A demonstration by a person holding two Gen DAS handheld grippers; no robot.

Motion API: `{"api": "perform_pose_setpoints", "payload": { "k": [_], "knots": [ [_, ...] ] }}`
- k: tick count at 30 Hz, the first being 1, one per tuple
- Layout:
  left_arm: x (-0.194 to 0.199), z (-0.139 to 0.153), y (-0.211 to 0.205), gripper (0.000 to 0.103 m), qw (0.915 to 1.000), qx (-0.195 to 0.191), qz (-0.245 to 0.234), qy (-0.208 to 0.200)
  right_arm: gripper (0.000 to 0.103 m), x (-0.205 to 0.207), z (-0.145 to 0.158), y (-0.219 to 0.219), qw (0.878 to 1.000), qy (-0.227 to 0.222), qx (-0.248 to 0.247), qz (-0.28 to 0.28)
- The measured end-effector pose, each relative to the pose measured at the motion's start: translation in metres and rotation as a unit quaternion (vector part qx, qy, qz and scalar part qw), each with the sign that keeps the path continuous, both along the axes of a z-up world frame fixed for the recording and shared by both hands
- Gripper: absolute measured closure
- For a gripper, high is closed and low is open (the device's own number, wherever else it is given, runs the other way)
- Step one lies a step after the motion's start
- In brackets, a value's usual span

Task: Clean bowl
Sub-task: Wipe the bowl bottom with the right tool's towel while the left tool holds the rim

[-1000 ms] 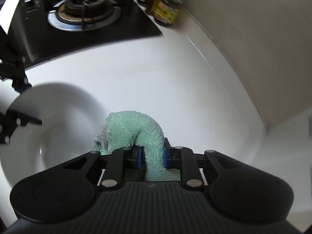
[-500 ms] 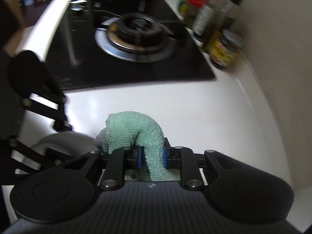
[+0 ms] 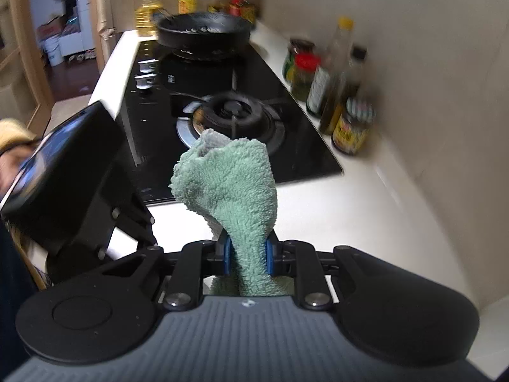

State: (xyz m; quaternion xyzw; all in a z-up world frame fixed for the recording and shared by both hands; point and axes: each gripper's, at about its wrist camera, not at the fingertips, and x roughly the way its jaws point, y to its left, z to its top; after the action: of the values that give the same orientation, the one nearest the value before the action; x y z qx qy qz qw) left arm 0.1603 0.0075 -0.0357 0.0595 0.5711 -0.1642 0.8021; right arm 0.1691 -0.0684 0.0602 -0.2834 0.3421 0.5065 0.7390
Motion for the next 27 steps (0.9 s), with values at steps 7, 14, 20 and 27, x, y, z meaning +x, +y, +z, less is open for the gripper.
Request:
{"api": "perform_pose_setpoints", "payload": {
  "k": [7, 14, 20, 27],
  "knots": [
    [-0.006, -0.001, 0.002, 0.088, 1.0, 0.007, 0.005, -0.004, 0.085, -0.068, -0.055, 0.033, 0.981, -0.096, -0.112, 0.127],
    [-0.011, -0.004, -0.005, 0.086, 0.9992, 0.032, -0.008, -0.023, 0.084, -0.083, -0.075, 0.04, 0.958, -0.153, -0.187, 0.153],
    [-0.01, -0.008, -0.007, 0.082, 0.9982, 0.045, -0.02, -0.035, 0.084, -0.076, -0.095, 0.043, 0.956, -0.101, -0.251, 0.117],
    [-0.011, -0.008, -0.011, 0.08, 0.9975, 0.047, -0.014, -0.051, 0.083, -0.053, -0.091, 0.044, 0.958, 0.07, -0.277, 0.026]
  ]
}}
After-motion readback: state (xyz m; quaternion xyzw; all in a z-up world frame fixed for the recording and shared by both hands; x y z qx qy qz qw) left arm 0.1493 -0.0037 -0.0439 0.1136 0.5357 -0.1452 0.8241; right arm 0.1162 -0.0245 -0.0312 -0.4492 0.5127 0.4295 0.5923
